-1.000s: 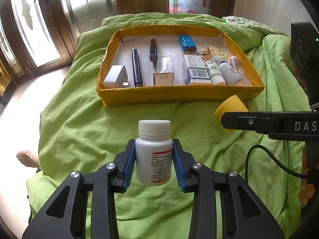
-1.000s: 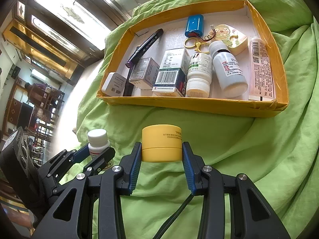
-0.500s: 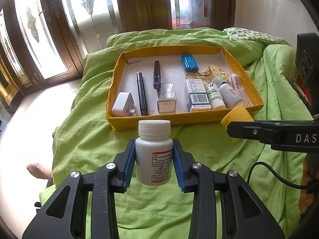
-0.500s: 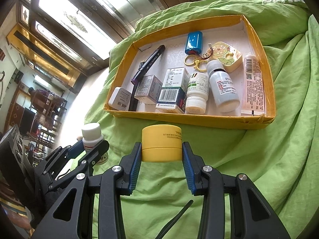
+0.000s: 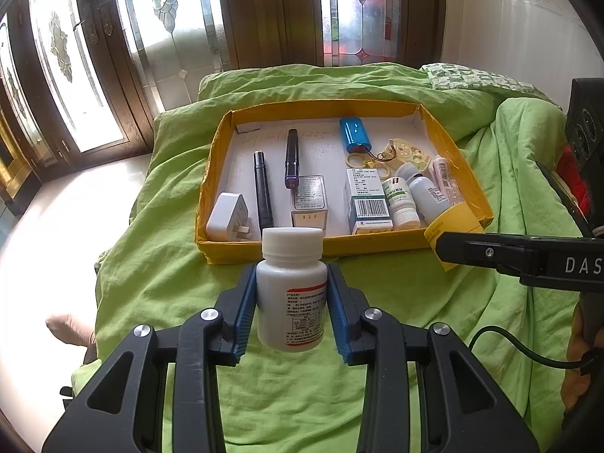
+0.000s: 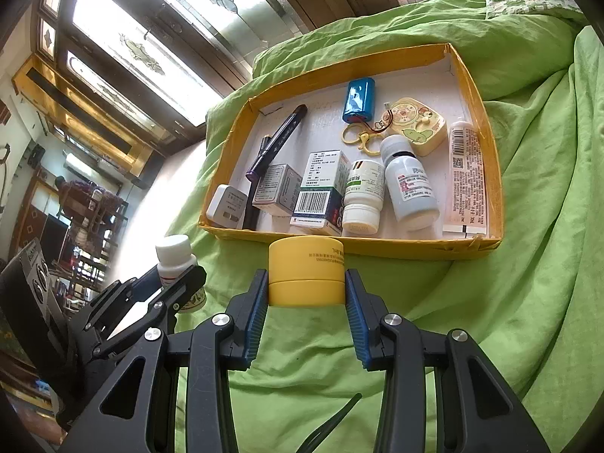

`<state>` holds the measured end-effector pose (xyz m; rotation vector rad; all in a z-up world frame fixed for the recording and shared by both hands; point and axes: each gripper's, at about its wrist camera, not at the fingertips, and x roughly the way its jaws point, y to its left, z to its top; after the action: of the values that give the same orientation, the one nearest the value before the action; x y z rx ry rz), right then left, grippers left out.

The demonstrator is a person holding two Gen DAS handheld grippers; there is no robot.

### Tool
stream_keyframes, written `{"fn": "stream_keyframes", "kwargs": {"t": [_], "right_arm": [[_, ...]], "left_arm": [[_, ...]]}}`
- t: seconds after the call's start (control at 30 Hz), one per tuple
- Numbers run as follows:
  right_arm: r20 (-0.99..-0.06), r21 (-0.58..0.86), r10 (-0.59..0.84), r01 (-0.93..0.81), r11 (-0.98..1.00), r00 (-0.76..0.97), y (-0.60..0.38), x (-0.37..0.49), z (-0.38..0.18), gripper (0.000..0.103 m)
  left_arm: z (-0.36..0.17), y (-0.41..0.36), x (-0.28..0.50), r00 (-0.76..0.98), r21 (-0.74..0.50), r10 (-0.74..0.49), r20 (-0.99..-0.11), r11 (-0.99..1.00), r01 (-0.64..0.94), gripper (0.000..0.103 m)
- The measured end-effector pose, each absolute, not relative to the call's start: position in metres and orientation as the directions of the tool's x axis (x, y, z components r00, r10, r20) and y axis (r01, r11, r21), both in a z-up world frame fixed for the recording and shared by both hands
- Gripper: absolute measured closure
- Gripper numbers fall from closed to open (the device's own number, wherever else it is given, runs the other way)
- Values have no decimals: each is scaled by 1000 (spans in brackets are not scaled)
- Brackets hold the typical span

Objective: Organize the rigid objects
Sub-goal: 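Lower the pill bottle and yellow jar into the tray with both tools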

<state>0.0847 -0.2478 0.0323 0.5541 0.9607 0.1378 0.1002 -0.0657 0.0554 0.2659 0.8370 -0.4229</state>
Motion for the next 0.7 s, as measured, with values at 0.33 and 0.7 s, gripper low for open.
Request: {"fn": "stream_keyframes", "kwargs": {"t": [0.33,0.7], "right_arm": [[-731,499,337,128,857,594,-254,87,40,67],[-721,483,309,130,866,620,-268,96,53,67]], "left_arm": [[54,-69,106,593,62,-261,-762,882,468,69],[56,-75,116,598,72,-262,-758,877,475,69]]}}
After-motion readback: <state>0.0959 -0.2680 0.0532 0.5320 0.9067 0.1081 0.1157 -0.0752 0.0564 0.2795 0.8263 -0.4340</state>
